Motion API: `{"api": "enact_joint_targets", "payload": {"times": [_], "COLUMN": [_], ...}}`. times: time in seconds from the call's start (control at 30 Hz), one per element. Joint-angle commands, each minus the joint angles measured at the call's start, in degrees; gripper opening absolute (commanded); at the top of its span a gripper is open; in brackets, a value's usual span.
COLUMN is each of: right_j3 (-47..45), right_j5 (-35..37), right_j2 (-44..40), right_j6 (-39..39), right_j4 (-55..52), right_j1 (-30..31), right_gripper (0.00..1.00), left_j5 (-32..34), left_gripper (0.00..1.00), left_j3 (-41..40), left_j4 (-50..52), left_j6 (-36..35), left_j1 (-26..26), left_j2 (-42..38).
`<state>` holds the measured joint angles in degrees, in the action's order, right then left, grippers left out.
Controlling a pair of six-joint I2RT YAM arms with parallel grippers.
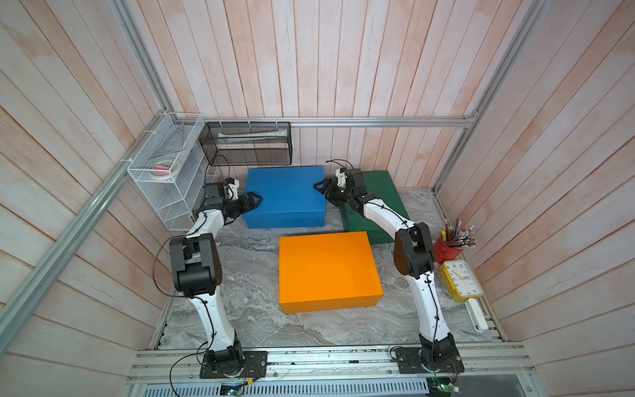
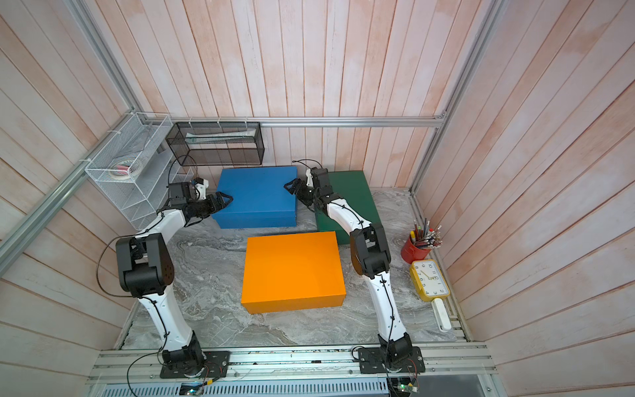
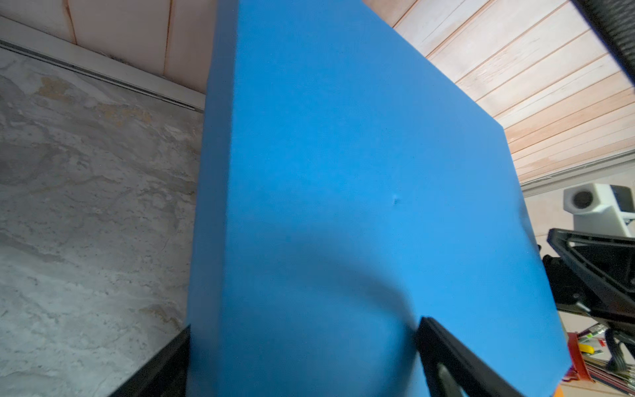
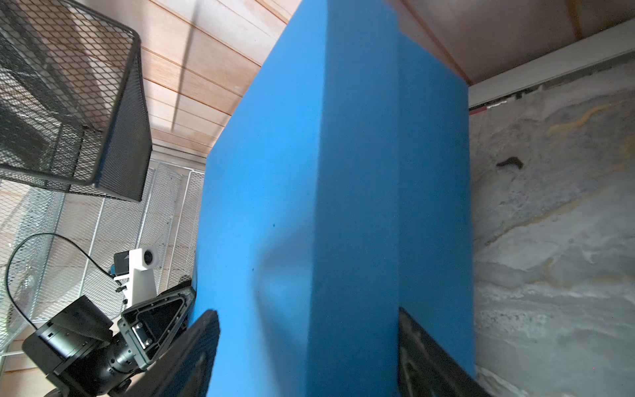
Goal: Stack the shoeboxes
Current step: Pick up the shoebox from the center of the board.
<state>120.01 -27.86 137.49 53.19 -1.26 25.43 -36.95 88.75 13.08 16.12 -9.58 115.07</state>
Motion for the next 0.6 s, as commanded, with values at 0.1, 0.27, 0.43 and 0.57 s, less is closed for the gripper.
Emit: {"api": "enact_joint_targets", "payload": {"times": [0.1, 0.27, 0.43, 0.57], "right_j3": [2.57, 4.07, 7.61, 9.79], "right_j5": [-7.16, -8.59, -9.96, -11.24], "right_j2": [1.21, 1.42, 2.12, 2.43], "right_j6": [2.34, 3.21, 3.15, 3.59], "right_j4": [1.29, 0.16, -2.75, -4.31], "right_j1": [1.68, 1.47, 1.38, 1.26], "right_gripper": [0.77, 0.76, 0.74, 0.73], "left_j5": [-4.36, -4.27, -4.06, -4.22], "left_gripper": [0.98, 0.97, 0.97, 0.97], "left_j3": [1.69, 1.33, 1.5, 1.93], "left_j4": [0.18, 0.37, 0.71, 1.07], "left_j6": [1.14, 2.21, 3.55, 5.17], "left_j1": [3.15, 3.51, 3.95, 4.26], "left_j2": [-3.14, -4.2, -5.26, -6.11]}}
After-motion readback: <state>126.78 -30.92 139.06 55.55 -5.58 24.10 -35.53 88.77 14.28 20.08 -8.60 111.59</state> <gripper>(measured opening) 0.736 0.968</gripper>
